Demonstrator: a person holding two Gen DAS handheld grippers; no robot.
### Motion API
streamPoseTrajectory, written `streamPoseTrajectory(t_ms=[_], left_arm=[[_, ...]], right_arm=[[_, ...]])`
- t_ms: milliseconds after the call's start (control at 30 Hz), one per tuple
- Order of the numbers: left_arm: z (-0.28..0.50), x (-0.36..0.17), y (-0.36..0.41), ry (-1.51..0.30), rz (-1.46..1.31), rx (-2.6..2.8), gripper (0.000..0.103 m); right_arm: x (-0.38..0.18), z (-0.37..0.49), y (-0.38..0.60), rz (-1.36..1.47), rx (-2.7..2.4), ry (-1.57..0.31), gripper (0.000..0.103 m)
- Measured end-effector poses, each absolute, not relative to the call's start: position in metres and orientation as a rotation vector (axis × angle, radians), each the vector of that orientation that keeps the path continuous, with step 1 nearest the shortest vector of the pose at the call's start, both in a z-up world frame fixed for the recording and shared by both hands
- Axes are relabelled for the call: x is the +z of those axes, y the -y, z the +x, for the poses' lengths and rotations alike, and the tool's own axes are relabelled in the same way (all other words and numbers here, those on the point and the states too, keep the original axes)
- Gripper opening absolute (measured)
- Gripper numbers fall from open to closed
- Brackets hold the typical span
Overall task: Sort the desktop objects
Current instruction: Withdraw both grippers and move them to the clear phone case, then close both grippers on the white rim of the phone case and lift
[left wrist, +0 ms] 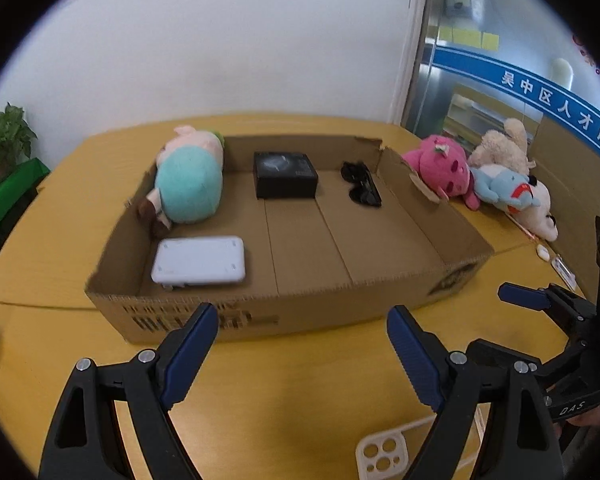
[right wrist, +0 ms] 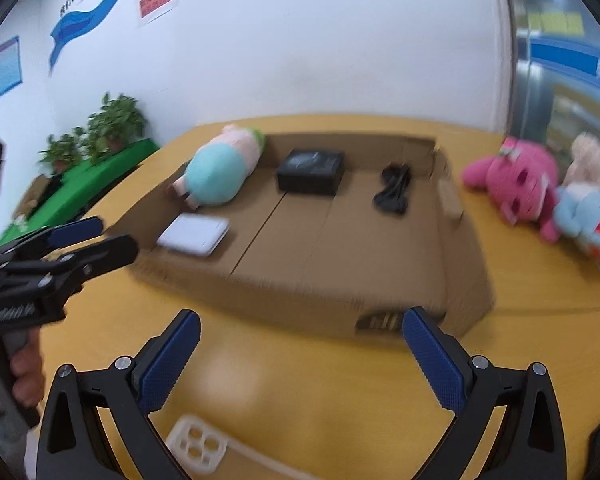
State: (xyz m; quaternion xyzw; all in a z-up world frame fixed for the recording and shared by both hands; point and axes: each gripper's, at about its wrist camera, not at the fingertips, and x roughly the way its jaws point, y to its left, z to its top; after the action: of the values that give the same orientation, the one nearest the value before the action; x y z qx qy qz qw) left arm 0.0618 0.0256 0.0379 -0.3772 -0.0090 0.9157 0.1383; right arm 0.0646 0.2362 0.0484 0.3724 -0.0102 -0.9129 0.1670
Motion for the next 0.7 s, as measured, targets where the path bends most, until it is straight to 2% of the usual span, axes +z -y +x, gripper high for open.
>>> streamPoseTrajectory(t_ms=[133,267,367,433,467,500,533,600,667,700], left_arm=[[0.073,0.002,-0.034,0.046,-1.275,2.471,0.085],[0.088,-0.021,-0.044,0.019,-1.368,2.349,0.083],[0.09,-0.033,-0.045,0.038,-1.423,2.283,0.081],[0.089,-0.041,-0.044,0.06,-1.471,2.25,0.077],[0.088,-0.046,-0.043,0.075,-1.496,2.232,0.067],[0.088,-0.051,-0.043,0.09,-1.522,2.213,0.056],[0.089,-0.053,-0.043,0.099,-1.537,2.2,0.053],[0.091,-0.054,-0.044,0.087,-1.53,2.196,0.046],[0.092,-0.055,-0.045,0.074,-1.531,2.185,0.037],[0.092,-0.055,-0.045,0.061,-1.531,2.199,0.035]], right_arm=[[0.007,0.097,-0.254,1.202,-2.452,0.032,0.103],[-0.023,0.118,-0.269,1.338,-2.335,0.143,0.1],[-0.035,0.133,-0.271,1.391,-2.311,0.102,0.093],[-0.04,0.139,-0.267,1.414,-2.289,0.069,0.087],[-0.042,0.141,-0.265,1.413,-2.28,0.062,0.085],[-0.041,0.143,-0.261,1.399,-2.289,0.045,0.079],[-0.041,0.143,-0.259,1.395,-2.29,0.039,0.074],[-0.04,0.141,-0.253,1.387,-2.314,0.009,0.048],[-0.04,0.137,-0.251,1.383,-2.317,0.006,0.032],[-0.041,0.136,-0.248,1.379,-2.31,0.014,0.027]])
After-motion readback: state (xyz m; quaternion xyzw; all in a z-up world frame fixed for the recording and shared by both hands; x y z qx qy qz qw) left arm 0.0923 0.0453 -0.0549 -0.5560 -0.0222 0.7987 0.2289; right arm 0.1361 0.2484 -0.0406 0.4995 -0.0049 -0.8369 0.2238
